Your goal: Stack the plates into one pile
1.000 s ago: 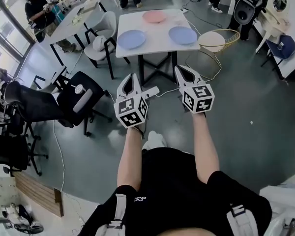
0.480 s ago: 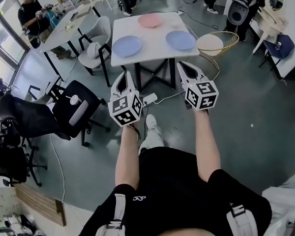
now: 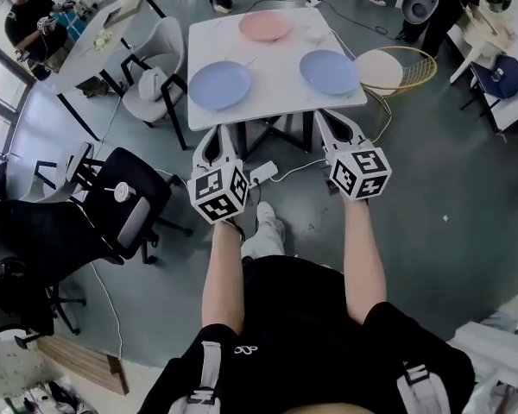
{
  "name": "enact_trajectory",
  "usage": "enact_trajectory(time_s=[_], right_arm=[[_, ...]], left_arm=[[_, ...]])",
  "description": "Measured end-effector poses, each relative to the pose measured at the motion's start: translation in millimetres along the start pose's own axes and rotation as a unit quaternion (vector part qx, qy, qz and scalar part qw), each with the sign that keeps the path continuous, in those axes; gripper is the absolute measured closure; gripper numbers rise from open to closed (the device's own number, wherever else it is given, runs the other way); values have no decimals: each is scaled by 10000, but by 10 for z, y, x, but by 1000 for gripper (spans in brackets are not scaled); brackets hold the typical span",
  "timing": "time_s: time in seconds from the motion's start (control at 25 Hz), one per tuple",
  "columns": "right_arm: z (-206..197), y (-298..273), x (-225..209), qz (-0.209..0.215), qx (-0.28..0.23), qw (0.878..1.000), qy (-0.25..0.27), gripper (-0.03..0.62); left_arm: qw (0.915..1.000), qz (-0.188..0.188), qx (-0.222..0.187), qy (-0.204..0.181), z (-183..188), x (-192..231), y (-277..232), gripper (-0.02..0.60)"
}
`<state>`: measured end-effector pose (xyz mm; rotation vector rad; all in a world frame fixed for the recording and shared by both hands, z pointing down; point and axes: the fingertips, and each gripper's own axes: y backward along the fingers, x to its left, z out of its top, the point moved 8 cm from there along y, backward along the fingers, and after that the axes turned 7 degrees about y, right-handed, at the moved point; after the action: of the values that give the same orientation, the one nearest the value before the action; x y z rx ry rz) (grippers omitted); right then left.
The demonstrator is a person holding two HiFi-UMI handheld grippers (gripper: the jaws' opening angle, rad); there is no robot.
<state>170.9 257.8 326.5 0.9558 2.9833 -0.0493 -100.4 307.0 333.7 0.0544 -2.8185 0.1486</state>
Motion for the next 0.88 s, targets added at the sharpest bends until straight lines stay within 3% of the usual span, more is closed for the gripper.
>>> enact_trajectory(time_s=[0.48,0.88], right_arm=[[-555,-1888,-233,432,1015,9931,-402,586],[-715,-2781,-197,707,1399,9869,-389,586]], left_arm=[[9935,588,811,544,-202,989,-1566,566],[9879,835,932,918,-167,1558,-2196,566]])
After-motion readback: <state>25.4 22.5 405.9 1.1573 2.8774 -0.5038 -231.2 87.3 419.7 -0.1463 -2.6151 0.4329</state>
